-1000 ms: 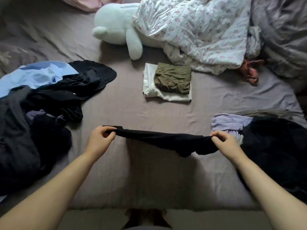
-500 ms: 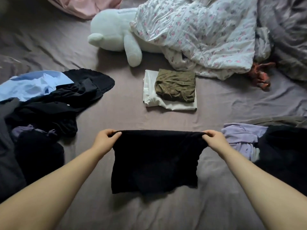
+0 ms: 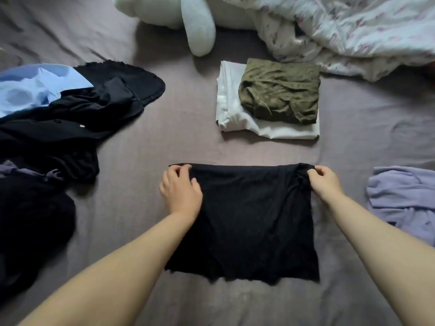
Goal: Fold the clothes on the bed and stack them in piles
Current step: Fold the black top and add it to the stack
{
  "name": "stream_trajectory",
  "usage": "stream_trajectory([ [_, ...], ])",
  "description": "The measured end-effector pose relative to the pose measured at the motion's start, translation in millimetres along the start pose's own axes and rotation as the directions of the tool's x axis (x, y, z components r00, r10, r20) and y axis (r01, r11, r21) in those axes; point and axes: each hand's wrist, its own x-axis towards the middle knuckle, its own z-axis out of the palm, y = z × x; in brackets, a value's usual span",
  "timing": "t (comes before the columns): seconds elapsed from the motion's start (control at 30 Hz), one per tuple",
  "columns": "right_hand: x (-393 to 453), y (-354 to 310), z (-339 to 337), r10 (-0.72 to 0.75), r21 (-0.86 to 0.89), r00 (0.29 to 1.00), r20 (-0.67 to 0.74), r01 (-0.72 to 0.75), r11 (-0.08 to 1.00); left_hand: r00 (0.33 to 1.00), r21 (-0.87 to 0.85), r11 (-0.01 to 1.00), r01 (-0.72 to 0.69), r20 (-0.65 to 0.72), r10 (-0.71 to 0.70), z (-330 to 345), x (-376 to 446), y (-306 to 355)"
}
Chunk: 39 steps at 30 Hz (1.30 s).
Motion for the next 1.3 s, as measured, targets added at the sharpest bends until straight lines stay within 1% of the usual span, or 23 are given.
stream_trajectory([
  [0.03,-1,-1,-2,0.006,0.008,1.000,0.015,-0.006,1.000,0.990,-0.028,0.990,-0.138,0.021,0.139,2,-24,10],
  [0.07,-2,-4,-3,0.016,0.029,0.999,0.040,-0.017,0.999,0.955,-0.066,0.957,-0.281,0.080,0.286,4,-51,21],
  [0.1,-4,-7,-4,0.020,0.048,0.998,0.067,-0.023,0.999,0.904,-0.107,0.918,-0.381,0.166,0.394,13,-79,28],
  [0.13,-6,-11,-7,0.018,0.052,0.995,0.096,-0.023,0.998,0.846,-0.145,0.886,-0.441,0.263,0.464,21,-106,38],
  [0.17,-9,-15,-9,0.008,0.034,0.992,0.126,-0.012,0.999,0.798,-0.193,0.880,-0.433,0.373,0.474,27,-132,49],
  [0.2,-11,-18,-10,-0.003,0.004,0.989,0.151,0.002,1.000,0.769,-0.225,0.888,-0.401,0.444,0.460,32,-156,62],
  [0.27,-12,-21,-11,-0.017,-0.062,0.983,0.182,0.029,0.998,0.718,-0.231,0.935,-0.270,0.599,0.355,44,-189,90],
  [0.33,-8,-22,-12,-0.026,-0.105,0.980,0.196,0.047,0.993,0.726,-0.148,0.978,-0.148,0.655,0.209,60,-206,112],
  [0.37,-5,-21,-13,-0.027,-0.119,0.979,0.201,0.052,0.992,0.736,-0.077,0.989,-0.125,0.661,0.145,67,-207,122],
  [0.43,0,-20,-12,-0.022,-0.115,0.979,0.203,0.046,0.992,0.792,0.010,0.996,-0.084,0.608,0.061,78,-205,137],
  [0.5,4,-20,-9,-0.021,-0.102,0.979,0.202,0.043,0.994,0.791,0.094,0.995,-0.042,0.611,-0.025,90,-204,146],
  [0.57,3,-20,-7,-0.011,-0.102,0.983,0.184,0.030,0.994,0.829,0.100,0.995,-0.018,0.558,-0.040,99,-204,148],
  [0.67,-1,-18,-8,0.027,-0.066,0.988,0.154,-0.017,0.998,0.820,0.051,0.994,-0.093,0.571,0.047,106,-206,136],
  [0.73,-5,-16,-11,-0.006,-0.045,0.993,0.116,0.012,0.999,0.827,-0.014,0.994,-0.108,0.553,0.098,93,-204,130],
  [0.8,-8,-19,-14,-0.068,0.007,0.995,0.073,0.067,0.998,0.821,-0.114,0.992,0.055,0.570,0.020,79,-201,126],
  [0.83,-11,-23,-16,-0.099,0.033,0.993,0.057,0.097,0.995,0.811,-0.174,0.978,0.114,0.585,0.010,73,-201,121],
  [0.87,-16,-30,-17,-0.131,0.059,0.990,0.049,0.128,0.990,0.815,-0.272,0.945,0.180,0.579,0.012,68,-202,113],
  [0.9,-21,-38,-18,-0.160,0.082,0.986,0.049,0.156,0.984,0.831,-0.343,0.916,0.209,0.556,0.019,59,-205,105],
  [0.93,-26,-47,-17,-0.188,0.098,0.981,0.058,0.181,0.979,0.859,-0.411,0.882,0.228,0.512,0.017,47,-206,96],
  [1.0,-40,-69,-10,-0.253,0.088,0.962,0.100,0.244,0.966,0.870,-0.490,0.824,0.285,0.493,-0.008,25,-209,78],
  [1.07,-58,-92,7,-0.311,0.048,0.931,0.189,0.308,0.950,0.884,-0.539,0.777,0.325,0.464,-0.048,11,-212,56],
  [1.2,-95,-128,71,-0.358,0.027,0.855,0.375,0.376,0.926,0.912,-0.546,0.741,0.392,0.339,-0.232,-6,-195,7],
  [1.3,-117,-145,125,-0.372,-0.002,0.823,0.430,0.413,0.911,0.893,-0.545,0.708,0.449,0.262,-0.365,-14,-170,-27],
])
